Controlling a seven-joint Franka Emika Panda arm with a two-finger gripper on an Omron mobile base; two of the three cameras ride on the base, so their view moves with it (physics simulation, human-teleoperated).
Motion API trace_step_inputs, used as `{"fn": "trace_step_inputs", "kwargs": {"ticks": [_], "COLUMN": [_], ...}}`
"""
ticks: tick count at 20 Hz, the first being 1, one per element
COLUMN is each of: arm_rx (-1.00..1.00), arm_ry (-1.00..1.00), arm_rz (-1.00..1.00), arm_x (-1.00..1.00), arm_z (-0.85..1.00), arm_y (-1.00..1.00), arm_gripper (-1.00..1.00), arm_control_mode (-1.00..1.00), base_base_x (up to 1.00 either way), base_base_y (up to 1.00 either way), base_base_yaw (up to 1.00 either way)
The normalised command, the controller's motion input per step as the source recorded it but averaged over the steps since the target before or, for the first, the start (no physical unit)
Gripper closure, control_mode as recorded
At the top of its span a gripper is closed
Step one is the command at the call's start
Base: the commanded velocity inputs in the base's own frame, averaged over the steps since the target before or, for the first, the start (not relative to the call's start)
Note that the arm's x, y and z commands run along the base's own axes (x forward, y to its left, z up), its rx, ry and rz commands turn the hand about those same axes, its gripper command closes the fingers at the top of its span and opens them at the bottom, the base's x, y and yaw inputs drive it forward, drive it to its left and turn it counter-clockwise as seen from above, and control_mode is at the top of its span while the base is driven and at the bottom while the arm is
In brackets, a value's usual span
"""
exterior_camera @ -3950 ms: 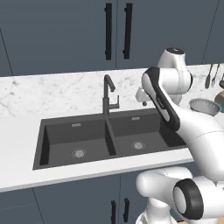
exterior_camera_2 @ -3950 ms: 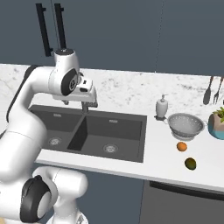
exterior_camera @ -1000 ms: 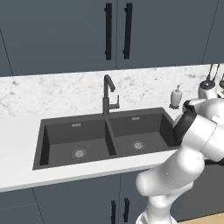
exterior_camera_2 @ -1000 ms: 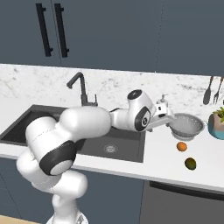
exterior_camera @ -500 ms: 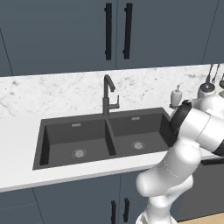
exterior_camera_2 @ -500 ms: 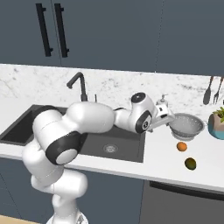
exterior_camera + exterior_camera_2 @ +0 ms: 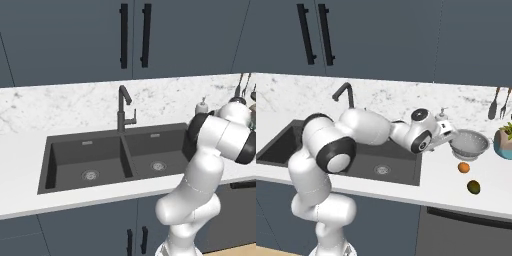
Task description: Put the colander in the sink, put the mango, tangerine in the colander, and turn on the sink faucet and pour water over the colander.
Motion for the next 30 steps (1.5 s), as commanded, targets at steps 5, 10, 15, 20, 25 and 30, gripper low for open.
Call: {"fn": "trace_step_inputs", "kwargs": {"ticks": [5, 10, 15, 20, 25, 30], "arm_rx": [0.0, 0.0, 0.0, 0.0, 0.0, 0.0], "arm_ry": [0.0, 0.01, 0.03, 0.04, 0.04, 0.04], "arm_rz": [0.02, 0.01, 0.01, 0.01, 0.02, 0.04], "arm_x": [0.27, 0.21, 0.14, 0.05, 0.08, 0.16], "arm_z": [0.0, -0.03, -0.11, -0.16, -0.15, -0.13], "arm_y": [-0.14, -0.11, -0.09, -0.07, -0.02, -0.01], "arm_gripper": [-1.0, -1.0, -1.0, -1.0, -1.0, -1.0], "arm_control_mode": [-1.0, -1.0, -1.0, -1.0, -1.0, -1.0], "base_base_x": [0.0, 0.0, 0.0, 0.0, 0.0, 0.0], "base_base_y": [0.0, 0.0, 0.0, 0.0, 0.0, 0.0], "base_base_yaw": [0.0, 0.0, 0.0, 0.0, 0.0, 0.0]}}
